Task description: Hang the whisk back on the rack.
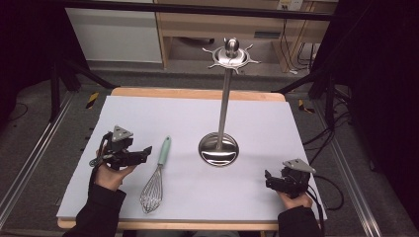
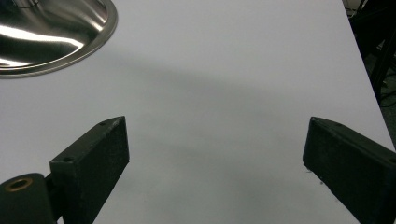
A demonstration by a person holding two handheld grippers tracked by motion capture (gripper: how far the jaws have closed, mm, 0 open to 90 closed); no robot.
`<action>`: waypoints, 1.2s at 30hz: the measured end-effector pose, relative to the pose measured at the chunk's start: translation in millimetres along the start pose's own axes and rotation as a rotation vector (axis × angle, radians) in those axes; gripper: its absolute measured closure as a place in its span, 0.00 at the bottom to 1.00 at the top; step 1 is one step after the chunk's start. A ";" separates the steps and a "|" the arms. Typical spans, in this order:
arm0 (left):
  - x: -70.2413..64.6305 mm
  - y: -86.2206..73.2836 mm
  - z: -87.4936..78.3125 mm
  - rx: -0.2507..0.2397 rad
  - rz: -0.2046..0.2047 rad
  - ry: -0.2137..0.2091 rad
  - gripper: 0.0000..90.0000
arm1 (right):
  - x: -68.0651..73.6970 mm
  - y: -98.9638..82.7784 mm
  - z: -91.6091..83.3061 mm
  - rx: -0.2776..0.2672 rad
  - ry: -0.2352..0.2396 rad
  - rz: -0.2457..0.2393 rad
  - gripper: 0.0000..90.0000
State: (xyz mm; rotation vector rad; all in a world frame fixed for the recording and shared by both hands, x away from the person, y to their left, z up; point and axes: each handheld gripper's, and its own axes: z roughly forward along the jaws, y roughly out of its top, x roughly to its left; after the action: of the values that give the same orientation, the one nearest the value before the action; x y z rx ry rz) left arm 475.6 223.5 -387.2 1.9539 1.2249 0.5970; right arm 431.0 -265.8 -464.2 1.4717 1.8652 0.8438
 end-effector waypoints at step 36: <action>-22.6 0.5 48.5 0.242 0.050 -0.037 0.40 | -0.1 -1.7 1.9 0.013 0.016 -0.005 0.08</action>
State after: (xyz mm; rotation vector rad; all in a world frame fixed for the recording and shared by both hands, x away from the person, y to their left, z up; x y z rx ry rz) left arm 500.4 186.4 -416.7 2.1911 1.2772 0.4519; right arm 431.6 -266.0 -466.7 1.4712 1.8891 0.8447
